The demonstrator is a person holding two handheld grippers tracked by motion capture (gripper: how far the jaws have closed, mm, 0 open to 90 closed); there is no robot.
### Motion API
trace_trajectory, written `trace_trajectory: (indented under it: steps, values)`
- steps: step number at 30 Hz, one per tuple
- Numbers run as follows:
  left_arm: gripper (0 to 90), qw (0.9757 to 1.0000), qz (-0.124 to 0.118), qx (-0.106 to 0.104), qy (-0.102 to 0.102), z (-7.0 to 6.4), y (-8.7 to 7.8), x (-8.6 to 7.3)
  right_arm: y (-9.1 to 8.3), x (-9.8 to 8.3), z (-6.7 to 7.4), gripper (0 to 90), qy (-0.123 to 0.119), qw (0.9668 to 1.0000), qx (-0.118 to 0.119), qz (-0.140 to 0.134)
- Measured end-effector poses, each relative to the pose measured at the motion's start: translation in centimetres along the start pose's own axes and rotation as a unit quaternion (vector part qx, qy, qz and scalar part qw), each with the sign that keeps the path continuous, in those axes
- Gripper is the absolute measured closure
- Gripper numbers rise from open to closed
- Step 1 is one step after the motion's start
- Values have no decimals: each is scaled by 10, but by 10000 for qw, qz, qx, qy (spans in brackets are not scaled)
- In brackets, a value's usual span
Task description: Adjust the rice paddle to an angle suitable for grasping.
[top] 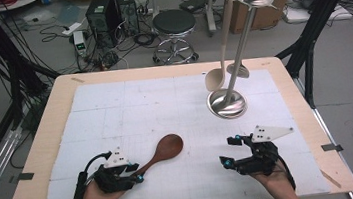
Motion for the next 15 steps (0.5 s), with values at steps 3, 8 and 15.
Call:
trace_trajectory:
  steps: [3,8,15]
  values:
    - [574,10000,39,1,21,0,-4,-5,1,2,1,244,-16,10000,21,11]
    - [558,10000,61,-66,26,0,-8,-12,4,4,2,244,-62,10000,33,23]
    - [670,9999,92,1,99,-1,-6,-9,10,9,5,244,-142,9999,69,66]
Point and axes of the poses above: each handheld gripper's, and its own axes: y roughly forward along the jaws, x roughly out of its top, z roughly to its left, the point moved 6 cm from there along y, roughly forward along the jaws, and after that the axes turned 5 degrees about z, right-handed, at the moved point
